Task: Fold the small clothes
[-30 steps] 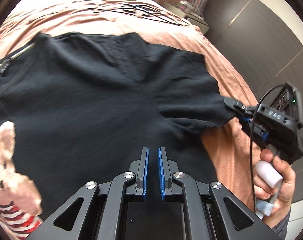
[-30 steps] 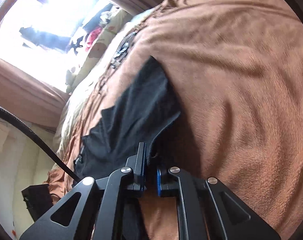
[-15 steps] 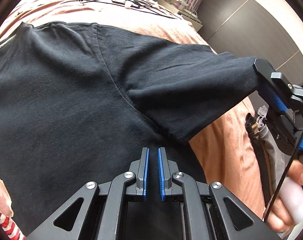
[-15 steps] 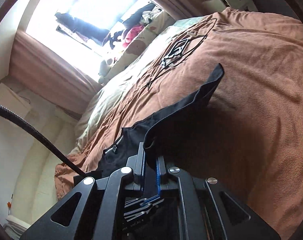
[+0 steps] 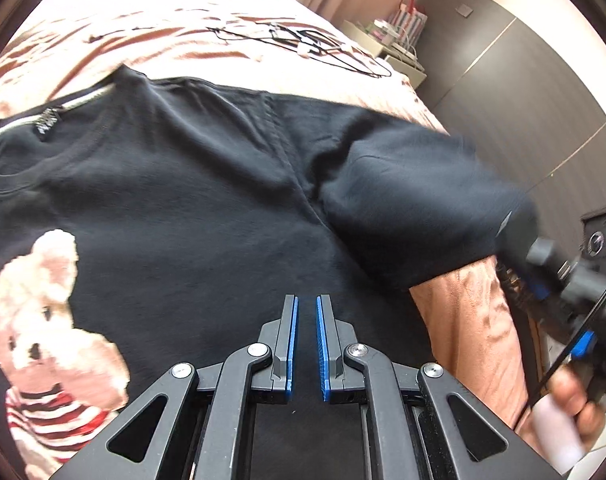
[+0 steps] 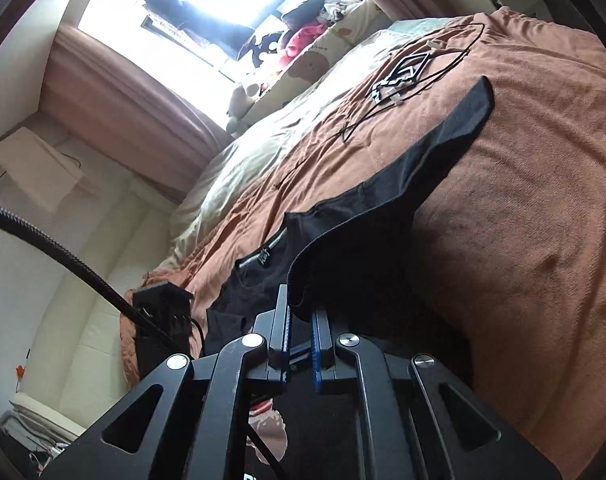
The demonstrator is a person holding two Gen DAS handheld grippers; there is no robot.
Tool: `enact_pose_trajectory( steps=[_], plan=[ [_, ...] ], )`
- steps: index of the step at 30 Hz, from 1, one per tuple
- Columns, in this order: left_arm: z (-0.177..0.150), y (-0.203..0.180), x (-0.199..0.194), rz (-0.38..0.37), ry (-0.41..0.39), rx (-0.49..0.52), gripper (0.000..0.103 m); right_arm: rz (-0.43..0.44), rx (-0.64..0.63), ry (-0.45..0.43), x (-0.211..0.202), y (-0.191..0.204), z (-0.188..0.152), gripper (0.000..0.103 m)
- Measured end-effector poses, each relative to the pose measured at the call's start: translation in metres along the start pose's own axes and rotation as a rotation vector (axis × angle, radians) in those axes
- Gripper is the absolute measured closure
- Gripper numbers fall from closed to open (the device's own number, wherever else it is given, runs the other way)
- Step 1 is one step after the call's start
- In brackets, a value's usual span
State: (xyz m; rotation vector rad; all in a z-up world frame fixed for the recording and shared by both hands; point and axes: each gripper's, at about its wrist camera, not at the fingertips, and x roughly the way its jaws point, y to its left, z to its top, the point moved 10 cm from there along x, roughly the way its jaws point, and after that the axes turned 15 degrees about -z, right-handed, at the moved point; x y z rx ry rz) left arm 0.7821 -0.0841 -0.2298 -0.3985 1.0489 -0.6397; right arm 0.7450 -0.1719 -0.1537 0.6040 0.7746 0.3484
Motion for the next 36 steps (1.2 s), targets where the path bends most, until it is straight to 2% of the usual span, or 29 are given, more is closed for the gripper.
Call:
enact_pose_trajectory(
  steps=[10,14,19,22,24,25,26,36],
  plan=[
    [0.012,-0.001,-0.032,0.02,-0.04,-0.011,0.093,-0.051,-0.056,0.124,0.033,0.003,-0.023,0.098],
    [0.013,-0.003,-0.042,0.018,-0.05,-0.008,0.093,-0.08,-0.03,0.166,0.033,-0.002,-0.032,0.097],
    [0.02,-0.015,-0.041,0.015,-0.045,0.013,0.093,-0.118,0.035,0.112,-0.002,-0.024,-0.027,0.095],
    [0.023,-0.027,-0.032,0.015,-0.031,0.038,0.093,-0.164,0.087,0.066,-0.021,-0.047,-0.019,0.084],
    [0.023,-0.035,-0.021,0.016,-0.013,0.056,0.079,-0.184,0.115,0.033,-0.029,-0.06,-0.01,0.057],
    [0.024,-0.039,-0.016,0.017,-0.01,0.066,0.062,-0.184,0.127,0.024,-0.031,-0.064,-0.008,0.051],
    [0.024,-0.044,-0.011,0.019,-0.009,0.081,0.051,-0.181,0.138,0.012,-0.033,-0.067,-0.004,0.049],
    [0.036,-0.079,0.073,0.014,0.07,0.177,0.05,-0.275,0.2,-0.065,-0.042,-0.106,0.005,0.051]
  ],
)
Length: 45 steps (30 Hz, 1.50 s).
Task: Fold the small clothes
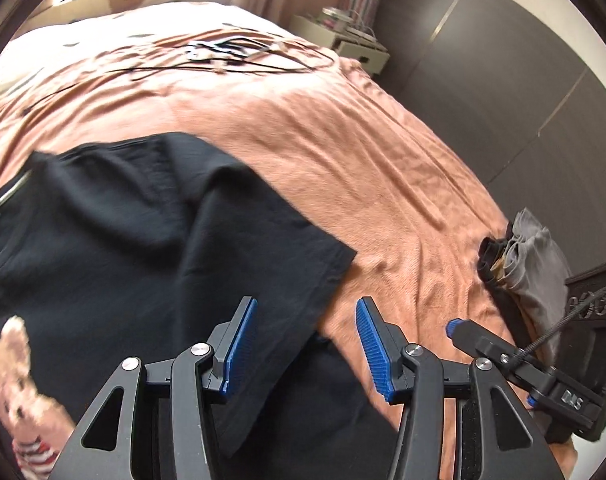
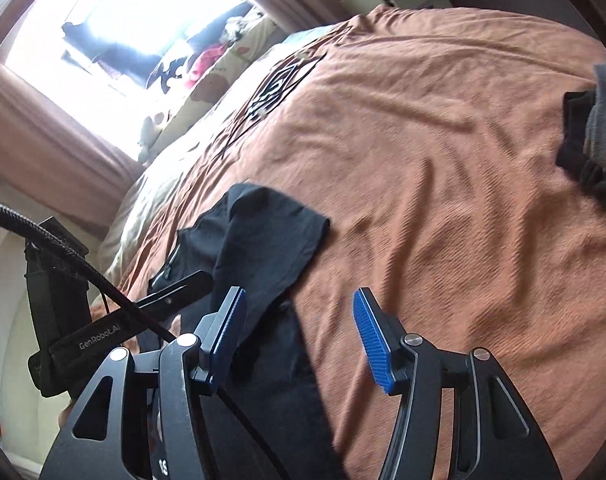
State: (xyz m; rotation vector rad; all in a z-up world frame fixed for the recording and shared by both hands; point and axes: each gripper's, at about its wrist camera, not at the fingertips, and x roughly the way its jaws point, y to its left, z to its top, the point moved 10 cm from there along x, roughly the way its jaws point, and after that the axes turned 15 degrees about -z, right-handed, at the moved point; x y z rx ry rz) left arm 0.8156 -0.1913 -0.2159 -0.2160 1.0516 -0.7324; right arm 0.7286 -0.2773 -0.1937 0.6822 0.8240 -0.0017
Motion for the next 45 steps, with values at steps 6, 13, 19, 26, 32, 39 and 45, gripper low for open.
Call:
enact_pose_trajectory(
  steps=[6,13,19,26,32,39,45],
  plan=[
    [0.006,-0.005,0.044,0.011,0.061,0.018,0.05,0.004,0.028,0.015,-0.003,-0.016,-0.007,0.068],
    [-0.001,0.0,0.083,0.085,0.144,0.08,0.05,-0.011,0.058,0.004,0.0,-0.029,0.001,0.07],
    [0.008,0.012,0.085,0.185,0.131,0.097,0.093,-0.01,0.062,0.007,-0.001,-0.031,0.003,0.07],
    [0.028,0.01,0.04,0.158,0.076,0.091,0.096,0.053,0.023,0.005,-0.005,-0.011,0.001,0.07],
    [0.032,0.014,-0.006,0.187,0.033,0.082,0.096,0.084,-0.007,0.01,-0.003,0.0,-0.002,0.07],
    [0.039,0.043,-0.057,0.244,-0.038,0.015,0.096,0.08,-0.019,0.005,-0.001,0.005,-0.003,0.065],
    [0.032,0.073,-0.09,0.285,-0.083,-0.043,0.096,0.125,-0.042,0.006,0.006,0.02,-0.007,0.043]
  ],
)
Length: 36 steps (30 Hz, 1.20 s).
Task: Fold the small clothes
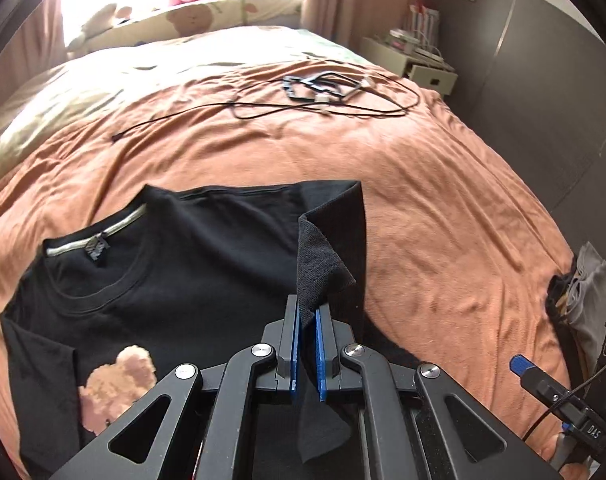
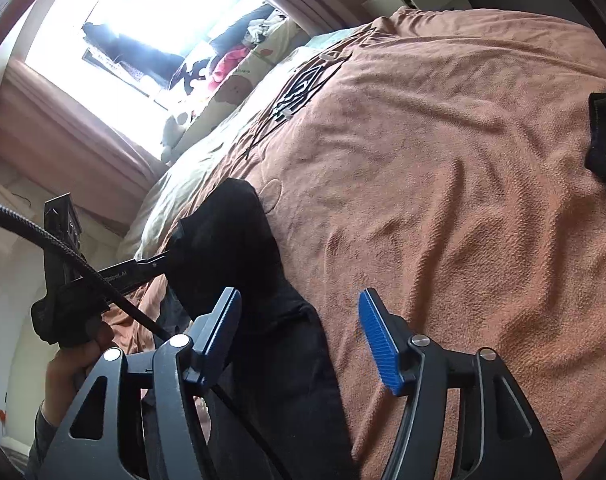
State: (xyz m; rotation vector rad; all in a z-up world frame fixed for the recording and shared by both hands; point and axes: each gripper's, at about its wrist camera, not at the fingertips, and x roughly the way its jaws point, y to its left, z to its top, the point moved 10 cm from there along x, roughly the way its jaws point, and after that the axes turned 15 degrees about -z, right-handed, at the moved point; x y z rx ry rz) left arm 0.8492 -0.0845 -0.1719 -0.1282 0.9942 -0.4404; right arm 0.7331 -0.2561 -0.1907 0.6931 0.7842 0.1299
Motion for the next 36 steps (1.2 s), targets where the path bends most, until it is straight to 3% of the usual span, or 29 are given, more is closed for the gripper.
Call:
enact_pose_trajectory(
  steps=[9,21,25,33,36],
  plan=[
    [-0.016,0.057,-0.016,0.061,-0.029,-0.095,0.096,0.016,-0.032,0.029,0.02,0.013,-0.008,0.043],
    [-0.046,0.114,0.003,0.121,0.041,-0.156,0.092,-0.005,-0.065,0.028,0.032,0.019,-0.011,0.043],
    [-0.054,0.122,-0.002,0.092,0.029,-0.204,0.09,-0.01,-0.071,0.031,0.034,0.02,-0.013,0.043],
    [-0.085,0.091,-0.001,-0.043,0.038,-0.243,0.057,-0.006,-0.067,0.036,0.034,0.021,-0.014,0.043],
    [-0.092,0.077,-0.003,-0.082,0.023,-0.257,0.049,-0.004,-0.062,0.04,0.034,0.02,-0.015,0.043]
  ],
)
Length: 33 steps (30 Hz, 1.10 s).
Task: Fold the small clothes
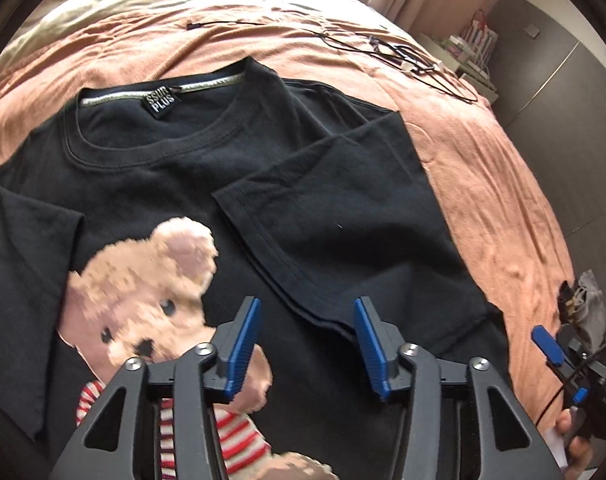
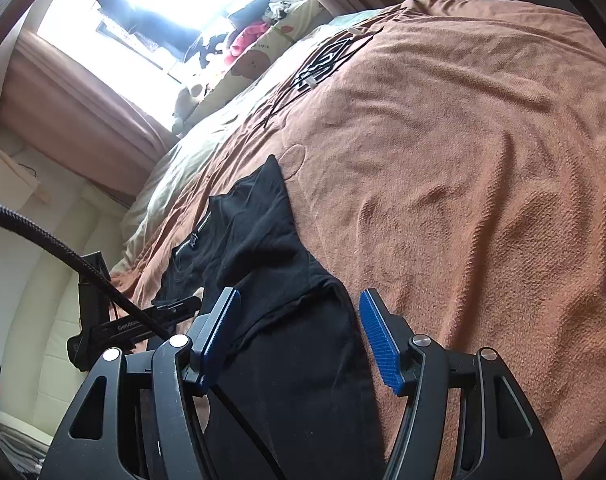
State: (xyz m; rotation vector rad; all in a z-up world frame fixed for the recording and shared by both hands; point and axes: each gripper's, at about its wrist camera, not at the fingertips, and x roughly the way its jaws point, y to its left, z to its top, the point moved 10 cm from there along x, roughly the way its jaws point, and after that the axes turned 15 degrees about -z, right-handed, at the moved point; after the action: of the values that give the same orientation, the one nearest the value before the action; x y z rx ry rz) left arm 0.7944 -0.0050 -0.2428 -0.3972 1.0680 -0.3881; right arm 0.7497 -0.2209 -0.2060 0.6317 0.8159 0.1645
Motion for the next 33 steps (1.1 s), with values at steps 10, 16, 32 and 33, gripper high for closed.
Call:
enact_pose_trajectory(
  steps=[10,16,32,33],
  plan=[
    [-0.023,-0.027,0.021,-0.085,-0.008,-0.07,0.038,-0.03,0.0,0.019,0.004,-0.003,-0.005,0.043],
    [-0.033,-0.028,0.033,-0.017,-0.006,-0.048,0.068,-0.003,-0.003,0.019,-0.001,0.0,-0.003,0.048],
    [-0.052,-0.038,0.025,-0.06,0.136,-0.072,0.084,0.019,0.002,-0.002,-0.009,0.002,-0.003,0.048],
    [-0.05,-0.038,0.021,-0.055,0.134,-0.058,0.079,0.027,-0.013,0.0,-0.009,0.007,-0.005,0.048]
  ],
)
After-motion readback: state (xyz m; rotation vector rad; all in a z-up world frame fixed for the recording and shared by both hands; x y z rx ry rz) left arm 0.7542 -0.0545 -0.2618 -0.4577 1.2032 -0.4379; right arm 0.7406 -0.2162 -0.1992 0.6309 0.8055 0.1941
